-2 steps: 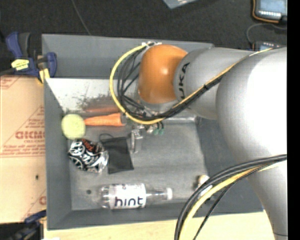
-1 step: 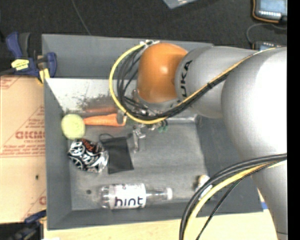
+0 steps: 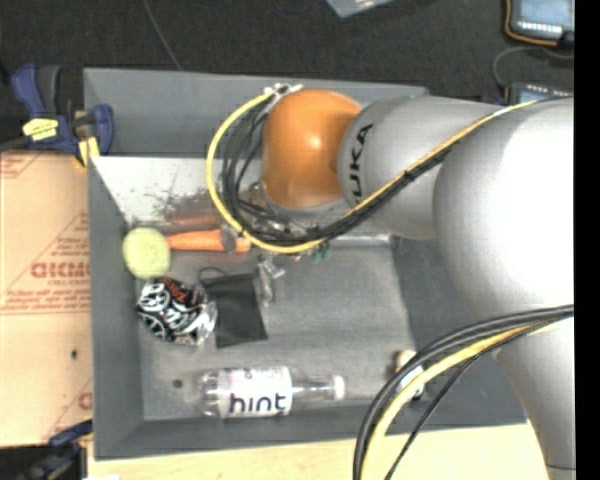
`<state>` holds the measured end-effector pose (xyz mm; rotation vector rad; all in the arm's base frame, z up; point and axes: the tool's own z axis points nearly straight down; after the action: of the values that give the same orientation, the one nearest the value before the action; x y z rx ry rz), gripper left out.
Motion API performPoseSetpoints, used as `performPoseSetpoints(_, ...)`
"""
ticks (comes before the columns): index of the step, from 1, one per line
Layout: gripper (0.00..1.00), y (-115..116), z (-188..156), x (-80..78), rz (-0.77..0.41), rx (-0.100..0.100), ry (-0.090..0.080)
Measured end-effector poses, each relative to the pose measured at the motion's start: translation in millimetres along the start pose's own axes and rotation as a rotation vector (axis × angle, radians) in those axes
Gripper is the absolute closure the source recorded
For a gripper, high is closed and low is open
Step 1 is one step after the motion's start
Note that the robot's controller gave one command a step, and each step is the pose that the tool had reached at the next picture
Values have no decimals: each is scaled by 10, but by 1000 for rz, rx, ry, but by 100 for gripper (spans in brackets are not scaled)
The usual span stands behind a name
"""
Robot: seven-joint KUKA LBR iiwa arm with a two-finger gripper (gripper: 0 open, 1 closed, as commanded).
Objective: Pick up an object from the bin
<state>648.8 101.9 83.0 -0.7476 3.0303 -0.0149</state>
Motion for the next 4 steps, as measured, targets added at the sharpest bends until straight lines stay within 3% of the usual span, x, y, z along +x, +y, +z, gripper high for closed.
performPoseSetpoints(1, 100, 230, 112, -149, -254, 0, -7)
performPoseSetpoints(2, 100, 231, 112, -149, -253, 0, -7)
performPoseSetpoints(3, 100, 223, -358, -136, -247, -2, 0)
performPoseSetpoints(4, 100, 108, -663, -145, -250, 5, -14)
